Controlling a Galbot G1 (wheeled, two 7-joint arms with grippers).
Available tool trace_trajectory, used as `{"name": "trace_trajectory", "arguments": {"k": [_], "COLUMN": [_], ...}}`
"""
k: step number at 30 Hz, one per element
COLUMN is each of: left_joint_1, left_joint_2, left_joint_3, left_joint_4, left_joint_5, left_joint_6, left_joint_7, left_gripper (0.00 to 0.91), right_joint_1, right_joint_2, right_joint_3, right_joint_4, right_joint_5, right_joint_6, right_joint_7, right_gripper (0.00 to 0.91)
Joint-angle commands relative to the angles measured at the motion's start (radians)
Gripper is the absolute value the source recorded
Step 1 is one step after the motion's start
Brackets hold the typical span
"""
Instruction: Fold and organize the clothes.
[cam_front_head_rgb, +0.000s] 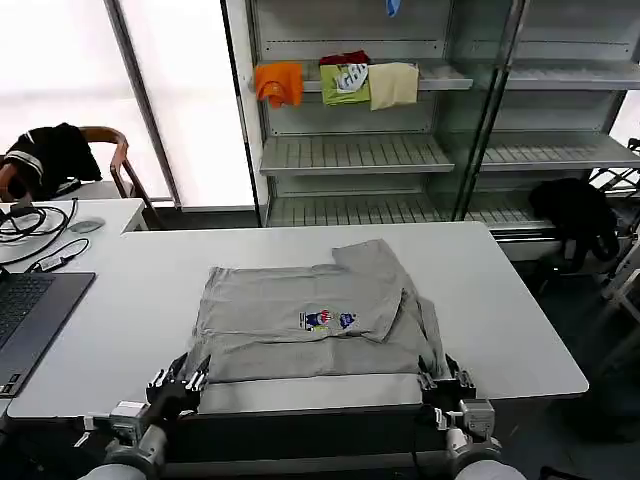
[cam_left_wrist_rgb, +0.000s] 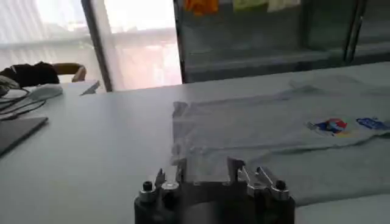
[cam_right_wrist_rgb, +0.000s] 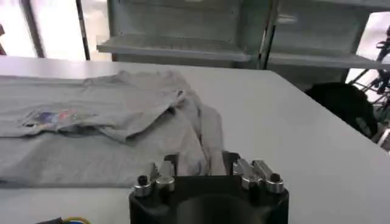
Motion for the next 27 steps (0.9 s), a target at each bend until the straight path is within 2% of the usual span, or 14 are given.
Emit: {"name": "trace_trajectory", "arguments": {"k": [1,9,16,21,27], "left_joint_1": [-0.040,-0.197,-0.346,-0.405,-0.471], "left_joint_2": [0.013,0.072,0.093,0.111,0.131], "left_joint_3": [-0.002,0.007,0.057,0.079,0.086], "left_joint_4": [-0.066,0.018,0.146,0.191,0.261], "left_joint_5": [-0.006,-0.051,-0.081,-0.090,-0.109], "left_joint_6": [0.001,-0.001,-0.001,0.000,0.000], "left_joint_7": [-0.002,0.002,0.019,0.027,0.039], "left_gripper": [0.907,0.907,0.907,0.907,0.907], "right_joint_1": [0.058,0.211,0.280,0.357,0.529], "right_joint_2": [0.025,0.037,0.032,0.027,0.027], "right_joint_3": [0.086,0.100,0.077,0.041,-0.010], "right_joint_4": [0.023,-0.075,-0.150,-0.194,-0.300], "right_joint_5": [0.023,0.002,-0.040,-0.036,-0.028], "right_joint_6": [-0.001,-0.002,-0.003,-0.004,-0.005], "right_joint_7": [0.001,-0.037,-0.102,-0.101,-0.112], "right_gripper": [0.907,0.907,0.907,0.907,0.907]}}
